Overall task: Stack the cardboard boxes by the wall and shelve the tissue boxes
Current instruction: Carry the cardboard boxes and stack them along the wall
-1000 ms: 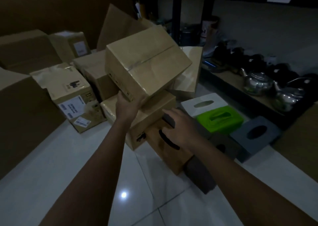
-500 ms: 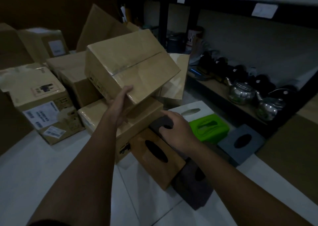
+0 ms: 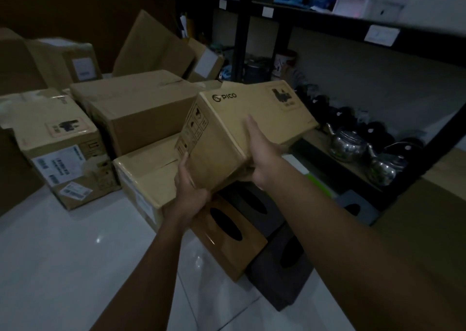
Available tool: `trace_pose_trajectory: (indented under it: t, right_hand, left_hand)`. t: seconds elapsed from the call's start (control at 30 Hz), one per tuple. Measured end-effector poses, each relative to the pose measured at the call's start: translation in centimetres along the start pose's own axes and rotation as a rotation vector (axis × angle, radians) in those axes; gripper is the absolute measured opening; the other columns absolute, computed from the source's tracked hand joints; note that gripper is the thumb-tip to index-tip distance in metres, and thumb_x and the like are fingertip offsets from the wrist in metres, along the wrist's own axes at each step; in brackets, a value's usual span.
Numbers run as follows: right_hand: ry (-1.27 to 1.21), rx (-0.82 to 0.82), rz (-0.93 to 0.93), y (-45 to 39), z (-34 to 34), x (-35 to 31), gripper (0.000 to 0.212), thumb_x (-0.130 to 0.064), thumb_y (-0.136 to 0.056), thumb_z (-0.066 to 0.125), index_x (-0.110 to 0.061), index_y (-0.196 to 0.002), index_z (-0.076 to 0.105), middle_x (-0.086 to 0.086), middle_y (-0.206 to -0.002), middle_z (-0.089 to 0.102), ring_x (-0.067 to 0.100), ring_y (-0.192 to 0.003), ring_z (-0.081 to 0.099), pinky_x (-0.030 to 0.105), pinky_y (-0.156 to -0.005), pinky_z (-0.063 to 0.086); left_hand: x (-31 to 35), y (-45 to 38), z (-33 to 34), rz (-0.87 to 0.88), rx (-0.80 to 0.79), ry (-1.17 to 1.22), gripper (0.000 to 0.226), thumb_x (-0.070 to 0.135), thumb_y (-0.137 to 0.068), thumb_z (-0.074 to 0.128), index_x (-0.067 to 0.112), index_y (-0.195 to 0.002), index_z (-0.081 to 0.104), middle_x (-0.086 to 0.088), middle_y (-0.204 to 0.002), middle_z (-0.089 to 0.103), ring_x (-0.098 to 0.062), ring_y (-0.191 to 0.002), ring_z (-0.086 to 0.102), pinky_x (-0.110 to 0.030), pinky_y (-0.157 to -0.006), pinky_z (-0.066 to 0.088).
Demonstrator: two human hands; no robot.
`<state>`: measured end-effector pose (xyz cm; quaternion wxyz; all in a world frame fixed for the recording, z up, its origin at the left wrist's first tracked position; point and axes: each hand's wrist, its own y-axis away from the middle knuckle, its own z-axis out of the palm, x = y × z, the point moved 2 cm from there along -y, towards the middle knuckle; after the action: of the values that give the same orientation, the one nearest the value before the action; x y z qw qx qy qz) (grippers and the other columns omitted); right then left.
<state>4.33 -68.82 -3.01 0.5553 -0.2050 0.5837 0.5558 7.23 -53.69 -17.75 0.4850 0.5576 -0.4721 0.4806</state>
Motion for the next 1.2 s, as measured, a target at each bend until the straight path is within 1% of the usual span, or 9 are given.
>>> trace_pose_trajectory:
  t: [0.1, 0.23, 0.37, 0.53, 0.67, 0.73, 0.83, 1.07, 1.2]
  right_hand:
    - [-0.039, 0.085, -0.016, -0.6, -1.0, 0.8, 0.106, -0.054, -0.068, 0.086, -0.035, -0.144, 0.015, 0.011, -0.134, 0.047, 0.036, -0.121, 0.053, 0.064, -0.096, 0.050]
    - [0.275, 0.182, -0.231, -0.7, -3.0, 0.4, 0.109, -0.054, -0.073, 0.081, -0.036, -0.154, 0.011, 0.010, -0.156, 0.028, 0.034, -0.138, 0.038, 0.056, -0.109, 0.043]
    - [0.718, 0.183, -0.402, 0.2, -4.8, -1.7, 0.068, -0.055, -0.090, 0.043, -0.029, -0.152, 0.037, 0.006, -0.153, 0.039, 0.031, -0.138, 0.038, 0.055, -0.115, 0.030]
    - [0.445, 0.197, -0.202, 1.6, -8.7, -3.3, 0.151, -0.110, -0.030, 0.037, -0.026, -0.154, 0.028, 0.006, -0.147, 0.046, 0.034, -0.130, 0.048, 0.056, -0.108, 0.039]
    - [0.252, 0.106, -0.156, 1.9, -16.3, -3.7, 0.122, -0.100, -0.050, 0.054, -0.023, -0.144, 0.050, 0.010, -0.137, 0.061, 0.033, -0.122, 0.059, 0.057, -0.103, 0.044]
    - [0.214, 0.113, -0.215, 4.5, -19.9, -4.8, 0.084, -0.084, -0.079, 0.045, -0.018, -0.124, 0.068, 0.012, -0.120, 0.072, 0.034, -0.111, 0.067, 0.054, -0.100, 0.049]
    - [0.175, 0.086, -0.265, 8.2, -26.6, -6.4, 0.074, -0.074, -0.093, 0.033, -0.017, -0.118, 0.073, 0.012, -0.116, 0.073, 0.033, -0.112, 0.067, 0.055, -0.103, 0.047]
    - [0.074, 0.284, -0.338, 19.4, -40.6, -11.2, 0.070, -0.067, -0.098, 0.025, -0.022, -0.102, 0.079, 0.007, -0.104, 0.077, 0.023, -0.093, 0.075, 0.041, -0.086, 0.055]
    - [0.036, 0.330, -0.392, 25.3, -47.5, -14.2, 0.074, -0.071, -0.094, 0.026, -0.019, -0.113, 0.076, 0.009, -0.111, 0.075, 0.028, -0.107, 0.070, 0.046, -0.099, 0.052]
  left_hand:
    - [1.0, -0.7, -0.5, -0.155, 0.134, 0.358, 0.057, 0.029, -0.098, 0.060, 0.047, -0.148, 0.038, 0.002, -0.148, 0.052, -0.024, -0.125, 0.059, -0.046, -0.085, 0.060]
    - [1.4, -2.2, -1.2, -0.326, -0.008, 0.416, 0.118, 0.101, -0.052, 0.059, 0.040, -0.151, 0.039, 0.003, -0.142, 0.059, -0.024, -0.124, 0.060, -0.050, -0.095, 0.054]
    - [3.2, 0.1, 0.6, -0.193, -0.017, 0.306, 0.112, 0.084, -0.064, 0.073, 0.038, -0.154, 0.024, 0.011, -0.141, 0.052, -0.018, -0.126, 0.054, -0.053, -0.105, 0.048]
    - [5.1, 3.5, 3.8, 0.013, -0.009, 0.312, 0.107, 0.070, -0.051, 0.090, 0.047, -0.138, 0.030, 0.014, -0.132, 0.062, -0.012, -0.123, 0.059, -0.046, -0.108, 0.048]
    - [8.3, 7.6, 7.0, 0.211, -0.057, 0.177, 0.081, 0.044, -0.074, 0.083, 0.045, -0.139, 0.035, 0.014, -0.133, 0.060, -0.001, -0.119, 0.057, -0.027, -0.094, 0.051]
    - [10.0, 9.9, 9.1, 0.320, -0.119, 0.110, 0.082, 0.039, -0.074, 0.083, 0.044, -0.142, 0.037, 0.017, -0.133, 0.058, 0.003, -0.118, 0.057, -0.021, -0.089, 0.052]
    - [11.9, 13.9, 12.9, 0.446, -0.207, 0.063, 0.083, 0.029, -0.078, 0.083, 0.047, -0.145, 0.037, 0.021, -0.134, 0.055, 0.013, -0.114, 0.055, -0.011, -0.080, 0.053]
    - [18.1, 24.2, 24.1, 0.615, -0.411, 0.010, 0.092, 0.061, -0.071, 0.073, 0.069, -0.146, 0.021, 0.022, -0.140, 0.040, 0.008, -0.122, 0.048, -0.034, -0.103, 0.044]
    - [23.1, 30.1, 29.2, 0.742, -0.551, 0.032, 0.096, 0.061, -0.073, 0.072, 0.062, -0.152, 0.017, 0.020, -0.154, 0.040, 0.002, -0.134, 0.046, -0.043, -0.110, 0.043]
